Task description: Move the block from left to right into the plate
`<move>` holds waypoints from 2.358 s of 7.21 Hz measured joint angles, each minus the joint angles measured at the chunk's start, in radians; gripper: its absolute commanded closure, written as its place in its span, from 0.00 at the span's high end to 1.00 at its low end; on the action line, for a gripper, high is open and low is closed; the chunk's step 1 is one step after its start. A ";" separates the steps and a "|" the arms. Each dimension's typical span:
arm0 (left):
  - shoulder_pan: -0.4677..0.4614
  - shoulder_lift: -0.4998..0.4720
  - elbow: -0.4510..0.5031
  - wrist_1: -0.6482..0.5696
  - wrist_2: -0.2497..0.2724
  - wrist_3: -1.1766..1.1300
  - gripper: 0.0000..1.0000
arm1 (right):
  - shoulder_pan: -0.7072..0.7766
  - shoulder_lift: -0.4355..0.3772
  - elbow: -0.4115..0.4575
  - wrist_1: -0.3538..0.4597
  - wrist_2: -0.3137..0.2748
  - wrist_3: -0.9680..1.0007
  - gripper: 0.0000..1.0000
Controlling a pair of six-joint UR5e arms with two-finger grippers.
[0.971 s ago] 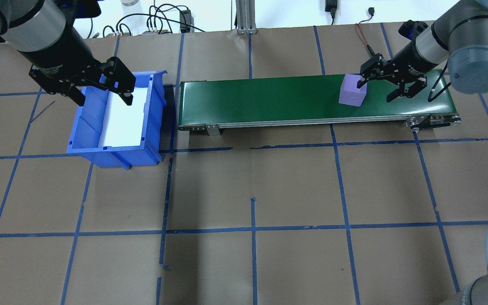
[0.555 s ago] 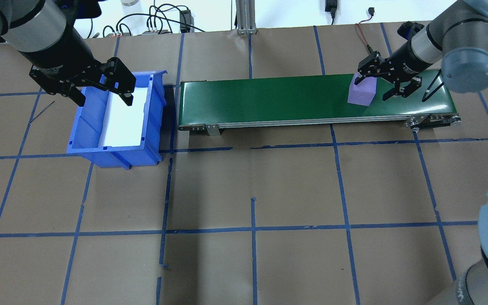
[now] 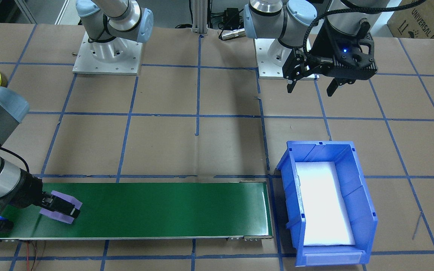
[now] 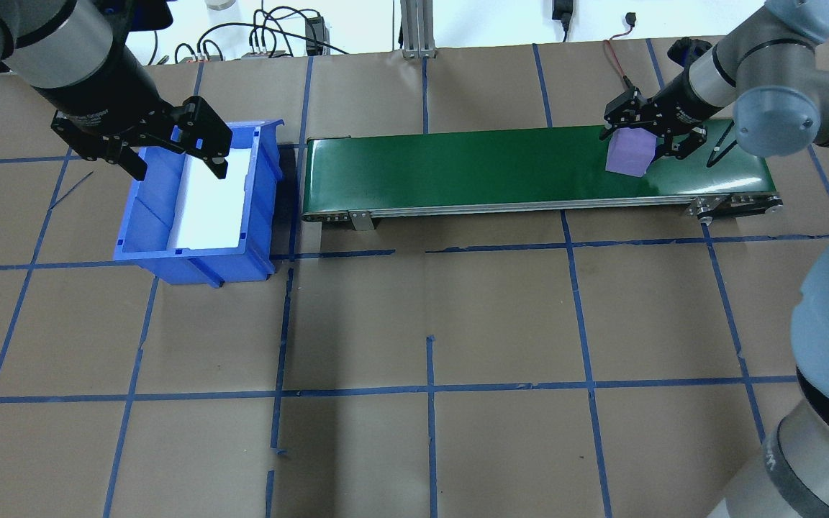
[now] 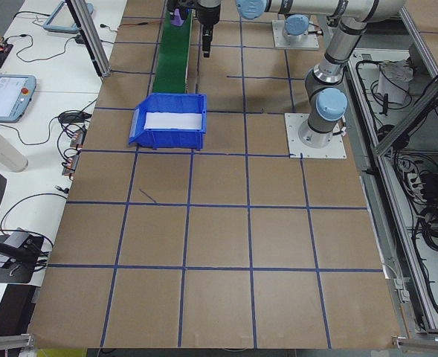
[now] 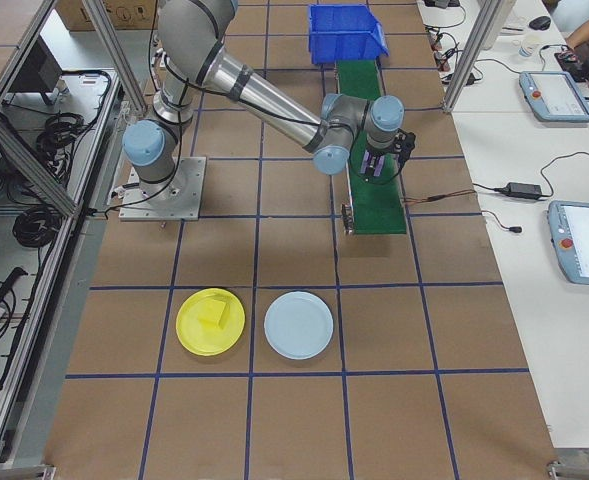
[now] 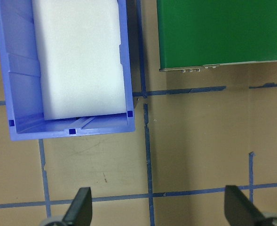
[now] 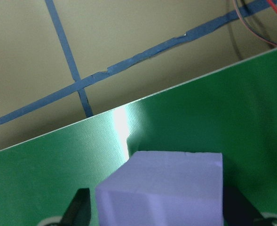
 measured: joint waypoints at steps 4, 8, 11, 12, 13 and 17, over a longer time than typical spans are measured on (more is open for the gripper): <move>0.000 0.000 0.000 0.000 0.002 0.000 1.00 | -0.003 -0.051 -0.012 -0.004 -0.127 -0.240 0.45; 0.001 0.000 0.000 0.000 0.003 0.000 1.00 | -0.111 -0.144 -0.005 0.016 -0.321 -0.666 0.45; 0.001 0.000 0.000 0.000 0.003 0.000 1.00 | -0.346 -0.150 0.045 0.012 -0.355 -0.963 0.45; 0.001 0.000 0.000 0.000 0.004 0.000 1.00 | -0.395 -0.149 0.069 0.009 -0.383 -1.005 0.46; 0.001 0.000 0.000 0.000 0.004 0.000 1.00 | -0.431 -0.146 0.096 0.001 -0.424 -1.023 0.47; 0.001 0.000 0.000 0.000 0.005 0.000 1.00 | -0.557 -0.094 0.129 -0.064 -0.474 -1.101 0.48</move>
